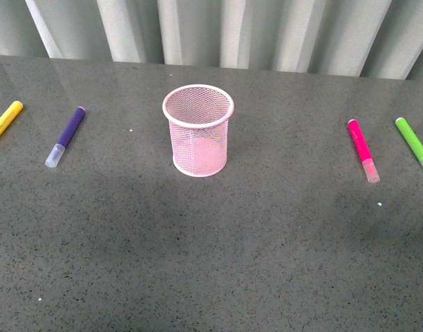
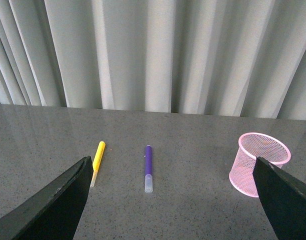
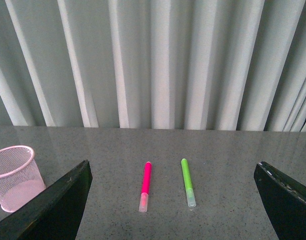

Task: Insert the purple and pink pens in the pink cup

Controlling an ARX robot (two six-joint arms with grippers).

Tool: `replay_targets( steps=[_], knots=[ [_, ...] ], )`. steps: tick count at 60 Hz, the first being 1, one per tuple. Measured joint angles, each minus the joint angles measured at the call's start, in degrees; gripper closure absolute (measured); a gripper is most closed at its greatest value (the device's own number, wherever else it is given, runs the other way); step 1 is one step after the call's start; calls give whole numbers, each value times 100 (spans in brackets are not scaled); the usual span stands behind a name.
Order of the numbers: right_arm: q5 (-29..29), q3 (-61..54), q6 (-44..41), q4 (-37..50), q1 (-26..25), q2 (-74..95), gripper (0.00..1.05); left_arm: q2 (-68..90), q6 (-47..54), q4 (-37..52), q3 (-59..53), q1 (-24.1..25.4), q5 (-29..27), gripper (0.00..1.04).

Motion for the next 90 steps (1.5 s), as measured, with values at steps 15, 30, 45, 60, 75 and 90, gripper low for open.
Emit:
replay_targets(
  steps=[15, 30, 45, 60, 75, 90],
  knots=[
    [0, 0, 0, 0, 0, 0, 7, 0, 0, 0, 0, 0, 0, 7],
    [0, 0, 0, 0, 0, 0, 7, 0, 0, 0, 0, 0, 0, 7],
    [0, 0, 0, 0, 0, 0, 7, 0, 0, 0, 0, 0, 0, 7],
    [0, 0, 0, 0, 0, 0, 7, 0, 0, 0, 0, 0, 0, 7],
    [0, 0, 0, 0, 0, 0, 7, 0, 0, 0, 0, 0, 0, 7],
    [2, 0, 0, 0, 0, 2, 7, 1908, -1803, -1270, 562, -584, -2098, 7]
  ],
)
